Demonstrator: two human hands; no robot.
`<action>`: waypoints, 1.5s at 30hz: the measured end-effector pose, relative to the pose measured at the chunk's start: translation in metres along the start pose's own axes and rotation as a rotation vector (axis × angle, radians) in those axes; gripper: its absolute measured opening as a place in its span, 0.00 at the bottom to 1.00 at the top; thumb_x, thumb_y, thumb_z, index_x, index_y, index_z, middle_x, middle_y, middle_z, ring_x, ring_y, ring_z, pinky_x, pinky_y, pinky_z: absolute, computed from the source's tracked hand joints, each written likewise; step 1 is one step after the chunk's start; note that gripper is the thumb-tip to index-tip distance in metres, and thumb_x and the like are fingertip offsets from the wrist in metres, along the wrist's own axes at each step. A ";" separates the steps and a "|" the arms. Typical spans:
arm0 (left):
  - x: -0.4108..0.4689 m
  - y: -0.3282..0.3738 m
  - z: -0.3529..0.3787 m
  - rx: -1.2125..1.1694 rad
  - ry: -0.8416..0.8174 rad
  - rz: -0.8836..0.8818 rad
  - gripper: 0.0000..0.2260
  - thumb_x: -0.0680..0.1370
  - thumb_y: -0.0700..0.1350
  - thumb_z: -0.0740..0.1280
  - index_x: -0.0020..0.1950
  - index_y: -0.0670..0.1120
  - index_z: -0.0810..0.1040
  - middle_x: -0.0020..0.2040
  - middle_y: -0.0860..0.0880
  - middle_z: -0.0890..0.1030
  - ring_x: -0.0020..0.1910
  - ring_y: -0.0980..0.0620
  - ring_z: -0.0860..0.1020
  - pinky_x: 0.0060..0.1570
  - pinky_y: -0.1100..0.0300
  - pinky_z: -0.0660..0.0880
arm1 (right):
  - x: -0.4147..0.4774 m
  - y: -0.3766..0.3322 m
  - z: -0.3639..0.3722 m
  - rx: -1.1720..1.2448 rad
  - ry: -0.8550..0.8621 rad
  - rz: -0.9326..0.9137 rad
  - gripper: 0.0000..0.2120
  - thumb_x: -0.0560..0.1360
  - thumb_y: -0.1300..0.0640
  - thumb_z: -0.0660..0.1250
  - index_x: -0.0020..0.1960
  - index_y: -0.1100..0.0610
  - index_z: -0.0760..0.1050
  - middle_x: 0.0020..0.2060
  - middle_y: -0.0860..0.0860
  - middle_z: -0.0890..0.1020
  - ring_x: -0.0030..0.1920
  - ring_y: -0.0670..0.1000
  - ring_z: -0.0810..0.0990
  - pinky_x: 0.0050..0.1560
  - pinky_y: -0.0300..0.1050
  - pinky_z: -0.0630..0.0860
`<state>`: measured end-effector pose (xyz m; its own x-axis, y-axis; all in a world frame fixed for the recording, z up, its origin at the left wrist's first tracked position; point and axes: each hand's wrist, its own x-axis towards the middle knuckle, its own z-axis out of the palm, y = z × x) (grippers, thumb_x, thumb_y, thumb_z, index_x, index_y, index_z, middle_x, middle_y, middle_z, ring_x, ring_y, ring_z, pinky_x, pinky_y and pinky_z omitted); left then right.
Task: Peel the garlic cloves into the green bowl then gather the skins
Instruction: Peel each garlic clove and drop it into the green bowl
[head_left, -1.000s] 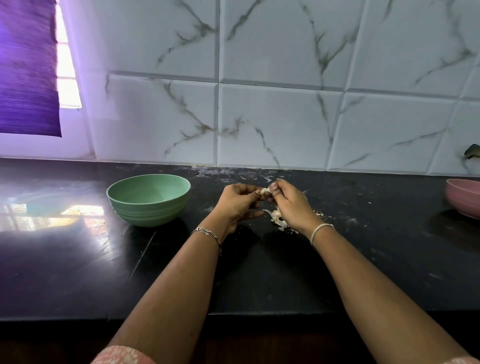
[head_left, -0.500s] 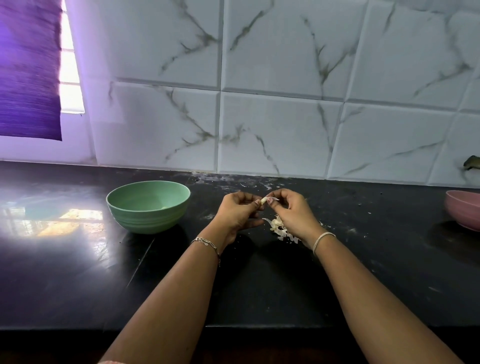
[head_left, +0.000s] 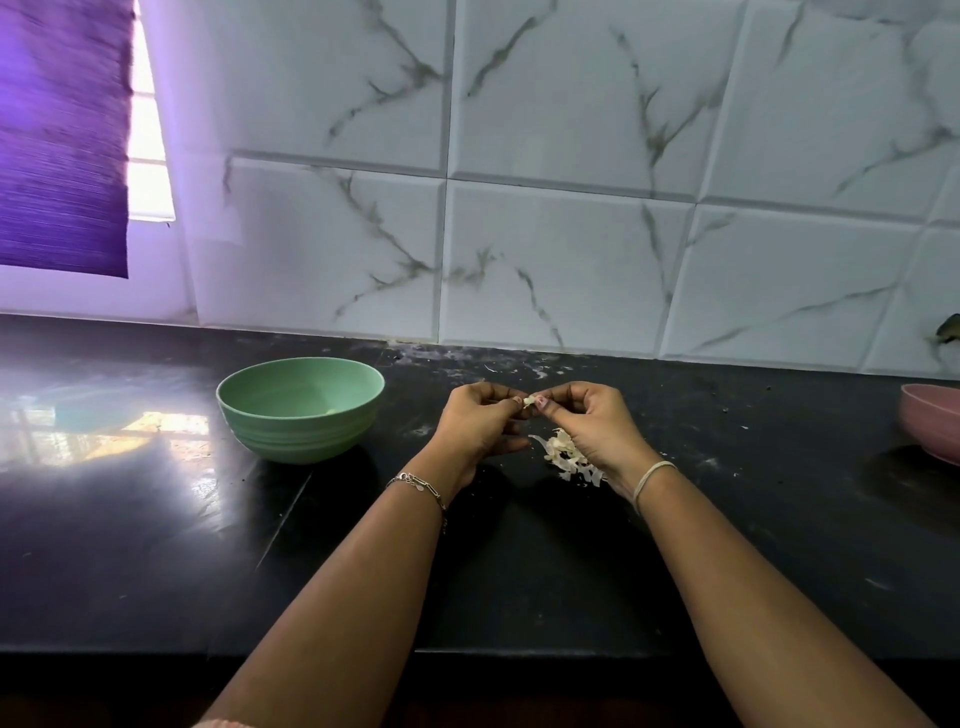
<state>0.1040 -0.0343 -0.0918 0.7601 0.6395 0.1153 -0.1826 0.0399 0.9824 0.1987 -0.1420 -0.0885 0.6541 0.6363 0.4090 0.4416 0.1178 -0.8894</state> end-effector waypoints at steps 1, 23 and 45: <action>0.000 0.000 0.000 -0.016 -0.006 -0.010 0.05 0.79 0.37 0.65 0.53 0.38 0.79 0.38 0.47 0.80 0.34 0.55 0.76 0.37 0.58 0.82 | 0.000 0.000 0.000 -0.004 0.009 0.002 0.06 0.75 0.65 0.70 0.42 0.56 0.81 0.37 0.48 0.84 0.38 0.37 0.82 0.42 0.28 0.74; -0.002 0.000 -0.001 -0.057 -0.061 -0.049 0.03 0.78 0.36 0.67 0.46 0.42 0.79 0.42 0.46 0.81 0.33 0.55 0.76 0.33 0.59 0.80 | -0.001 -0.007 -0.001 0.002 0.048 0.090 0.05 0.78 0.61 0.67 0.44 0.56 0.79 0.40 0.49 0.81 0.41 0.41 0.78 0.41 0.27 0.73; -0.008 0.003 -0.002 -0.062 -0.052 -0.051 0.04 0.77 0.35 0.68 0.46 0.43 0.80 0.43 0.47 0.80 0.32 0.57 0.77 0.32 0.62 0.79 | -0.003 -0.003 -0.026 -0.930 0.179 0.033 0.05 0.69 0.54 0.75 0.38 0.49 0.79 0.39 0.44 0.78 0.45 0.50 0.78 0.43 0.41 0.68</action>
<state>0.0959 -0.0372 -0.0898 0.8003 0.5950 0.0739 -0.1795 0.1200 0.9764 0.2113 -0.1644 -0.0822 0.7254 0.4930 0.4804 0.6830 -0.6024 -0.4131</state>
